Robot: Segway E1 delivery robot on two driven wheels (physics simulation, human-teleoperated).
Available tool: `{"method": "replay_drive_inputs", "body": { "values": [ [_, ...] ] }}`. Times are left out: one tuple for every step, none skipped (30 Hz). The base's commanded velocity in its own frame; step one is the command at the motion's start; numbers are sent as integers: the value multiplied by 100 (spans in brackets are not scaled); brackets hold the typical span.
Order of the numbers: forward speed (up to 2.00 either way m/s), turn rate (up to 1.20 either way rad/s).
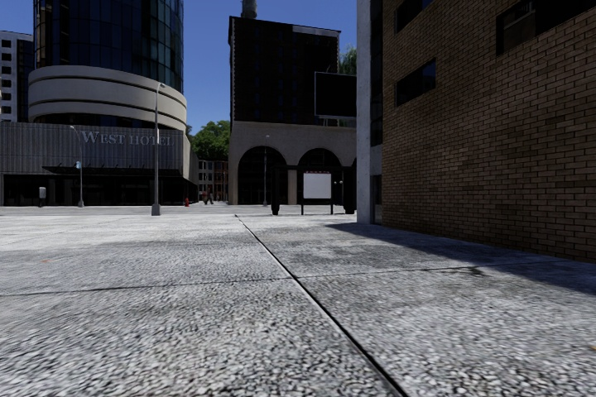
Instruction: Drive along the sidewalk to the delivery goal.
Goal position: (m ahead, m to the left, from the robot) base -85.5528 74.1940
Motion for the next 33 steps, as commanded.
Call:
{"method": "replay_drive_inputs", "body": {
  "values": [
    [0,0],
    [0,0],
    [0,0],
    [0,0],
    [0,0],
    [0,0],
    [0,0],
    [0,0],
    [0,0],
    [0,0],
    [0,0],
    [0,0],
    [0,0],
    [0,0],
    [0,0],
    [0,0],
    [0,0],
    [0,0],
    [0,0],
    [0,0],
    [0,0],
    [0,0],
    [0,0],
    [0,0],
    [0,0],
    [0,0],
    [0,0],
    [0,0],
    [0,0],
    [0,0],
    [15,0],
    [36,7],
    [62,18]
  ]
}}
